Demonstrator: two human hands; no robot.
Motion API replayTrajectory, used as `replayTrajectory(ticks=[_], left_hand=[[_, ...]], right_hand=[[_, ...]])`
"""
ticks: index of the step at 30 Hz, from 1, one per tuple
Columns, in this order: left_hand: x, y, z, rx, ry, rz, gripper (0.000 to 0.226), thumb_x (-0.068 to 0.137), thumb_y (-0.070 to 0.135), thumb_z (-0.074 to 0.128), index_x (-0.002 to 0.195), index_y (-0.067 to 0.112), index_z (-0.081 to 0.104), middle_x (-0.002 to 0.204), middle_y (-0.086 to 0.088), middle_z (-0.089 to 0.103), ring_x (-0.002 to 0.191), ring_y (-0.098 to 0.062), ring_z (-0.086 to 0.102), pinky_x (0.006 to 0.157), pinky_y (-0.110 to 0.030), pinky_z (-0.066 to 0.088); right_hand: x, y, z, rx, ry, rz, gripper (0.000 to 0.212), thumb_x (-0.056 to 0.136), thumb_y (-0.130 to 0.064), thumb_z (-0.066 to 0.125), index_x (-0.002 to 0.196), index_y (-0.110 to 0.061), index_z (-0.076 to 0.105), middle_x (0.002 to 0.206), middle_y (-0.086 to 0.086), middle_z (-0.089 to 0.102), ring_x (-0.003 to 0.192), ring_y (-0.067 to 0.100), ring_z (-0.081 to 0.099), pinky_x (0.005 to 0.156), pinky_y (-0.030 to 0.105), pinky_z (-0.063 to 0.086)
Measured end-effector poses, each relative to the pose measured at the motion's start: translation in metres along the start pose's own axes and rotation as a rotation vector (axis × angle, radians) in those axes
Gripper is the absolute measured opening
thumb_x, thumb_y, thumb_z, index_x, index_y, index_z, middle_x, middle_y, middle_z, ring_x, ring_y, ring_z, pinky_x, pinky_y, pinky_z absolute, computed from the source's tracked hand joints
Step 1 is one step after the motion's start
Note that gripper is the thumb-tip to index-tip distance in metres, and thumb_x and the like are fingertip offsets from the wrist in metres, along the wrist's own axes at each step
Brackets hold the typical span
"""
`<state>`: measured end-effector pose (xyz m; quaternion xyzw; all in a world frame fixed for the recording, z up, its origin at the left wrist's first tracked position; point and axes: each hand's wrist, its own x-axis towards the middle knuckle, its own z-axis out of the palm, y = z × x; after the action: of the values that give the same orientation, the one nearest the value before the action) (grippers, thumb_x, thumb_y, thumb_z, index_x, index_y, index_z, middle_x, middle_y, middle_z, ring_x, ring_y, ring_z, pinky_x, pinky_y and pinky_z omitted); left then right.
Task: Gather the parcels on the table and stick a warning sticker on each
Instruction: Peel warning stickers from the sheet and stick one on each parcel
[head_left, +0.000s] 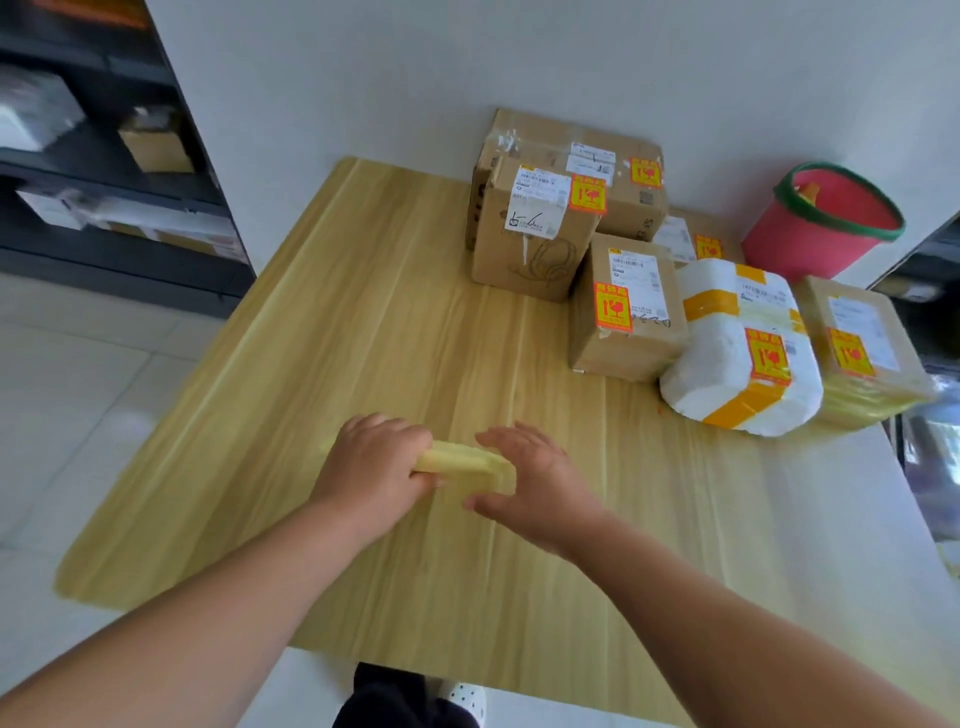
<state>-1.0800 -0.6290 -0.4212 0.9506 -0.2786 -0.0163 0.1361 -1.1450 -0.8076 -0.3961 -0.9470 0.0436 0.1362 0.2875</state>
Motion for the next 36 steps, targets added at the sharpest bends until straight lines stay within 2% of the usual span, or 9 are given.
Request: replayTrajectory(ticks=[2, 6, 11, 14, 19, 25, 28, 31, 36], left_hand=[[0.001, 0.014, -0.021, -0.011, 0.03, 0.013, 0.037, 0.073, 0.055, 0.069, 0.072, 0.025, 0.047, 0.071, 0.011, 0.048, 0.075, -0.017, 0.05, 0.068, -0.03, 0.029], [0.003, 0.032, -0.063, -0.118, -0.03, 0.008, 0.048, 0.066, 0.061, 0.072, 0.094, 0.027, 0.051, 0.092, 0.012, 0.054, 0.083, -0.013, 0.052, 0.071, -0.029, 0.036], [0.003, 0.025, -0.107, -0.41, -0.221, -0.105, 0.053, 0.076, 0.034, 0.07, 0.124, 0.03, 0.05, 0.114, 0.008, 0.053, 0.098, -0.015, 0.057, 0.082, -0.029, 0.048], [0.006, 0.026, -0.124, -0.693, -0.27, -0.16, 0.044, 0.067, 0.017, 0.071, 0.109, 0.026, 0.057, 0.102, -0.002, 0.058, 0.088, -0.019, 0.059, 0.076, -0.029, 0.049], [0.011, 0.037, -0.138, -1.132, -0.278, -0.337, 0.025, 0.076, -0.003, 0.064, 0.09, 0.018, 0.06, 0.089, -0.009, 0.064, 0.076, -0.024, 0.061, 0.067, -0.033, 0.049], [0.026, 0.072, -0.141, -1.279, -0.455, -0.364, 0.026, 0.081, -0.009, 0.06, 0.091, 0.014, 0.06, 0.095, -0.012, 0.069, 0.094, -0.029, 0.064, 0.095, -0.043, 0.046], [0.039, 0.094, -0.133, -1.224, -0.466, -0.336, 0.031, 0.084, -0.012, 0.05, 0.093, 0.016, 0.059, 0.09, -0.009, 0.067, 0.075, -0.023, 0.067, 0.074, -0.035, 0.053], [0.056, 0.117, -0.133, -1.277, -0.442, -0.376, 0.033, 0.089, -0.01, 0.04, 0.094, 0.018, 0.057, 0.077, -0.009, 0.061, 0.049, -0.016, 0.06, 0.043, -0.021, 0.046], [0.102, 0.156, -0.126, -1.515, -0.665, -0.503, 0.051, 0.094, 0.056, 0.036, 0.098, 0.011, 0.06, 0.075, -0.012, 0.066, 0.068, -0.027, 0.063, 0.055, -0.032, 0.056]], right_hand=[[-0.01, -0.009, -0.008, 0.142, 0.076, 0.093, 0.049, 0.078, -0.044, 0.072, 0.122, -0.026, 0.059, 0.115, -0.005, 0.061, 0.111, 0.013, 0.053, 0.089, 0.025, 0.041], [-0.026, -0.024, -0.025, 0.46, 0.247, 0.186, 0.018, 0.084, -0.029, 0.067, 0.081, -0.012, 0.062, 0.066, 0.004, 0.058, 0.061, 0.02, 0.052, 0.059, 0.037, 0.044], [-0.053, -0.028, -0.052, 0.73, 0.326, 0.258, 0.012, 0.092, -0.014, 0.059, 0.097, -0.018, 0.069, 0.092, 0.002, 0.074, 0.087, 0.022, 0.07, 0.08, 0.042, 0.058], [-0.068, -0.033, -0.062, 0.898, 0.35, 0.294, 0.017, 0.092, -0.006, 0.058, 0.101, -0.018, 0.067, 0.096, 0.003, 0.073, 0.087, 0.019, 0.069, 0.072, 0.034, 0.057], [-0.087, -0.031, -0.072, 1.075, 0.375, 0.389, 0.019, 0.089, -0.006, 0.061, 0.104, -0.015, 0.067, 0.106, 0.012, 0.071, 0.1, 0.031, 0.067, 0.092, 0.054, 0.051], [-0.097, -0.015, -0.09, 1.157, 0.513, 0.41, 0.019, 0.085, 0.0, 0.062, 0.097, -0.014, 0.067, 0.099, 0.012, 0.07, 0.089, 0.03, 0.065, 0.087, 0.048, 0.052], [-0.097, 0.007, -0.102, 1.177, 0.571, 0.417, 0.025, 0.085, -0.001, 0.062, 0.102, -0.019, 0.067, 0.1, 0.009, 0.068, 0.09, 0.031, 0.064, 0.073, 0.043, 0.058], [-0.096, 0.032, -0.117, 1.221, 0.602, 0.405, 0.027, 0.087, 0.001, 0.058, 0.102, -0.021, 0.064, 0.091, 0.004, 0.06, 0.075, 0.02, 0.055, 0.048, 0.027, 0.045], [-0.086, 0.084, -0.147, 1.0, 0.726, 0.37, 0.018, 0.084, 0.002, 0.059, 0.083, -0.015, 0.063, 0.086, 0.007, 0.062, 0.083, 0.028, 0.056, 0.075, 0.042, 0.051]])
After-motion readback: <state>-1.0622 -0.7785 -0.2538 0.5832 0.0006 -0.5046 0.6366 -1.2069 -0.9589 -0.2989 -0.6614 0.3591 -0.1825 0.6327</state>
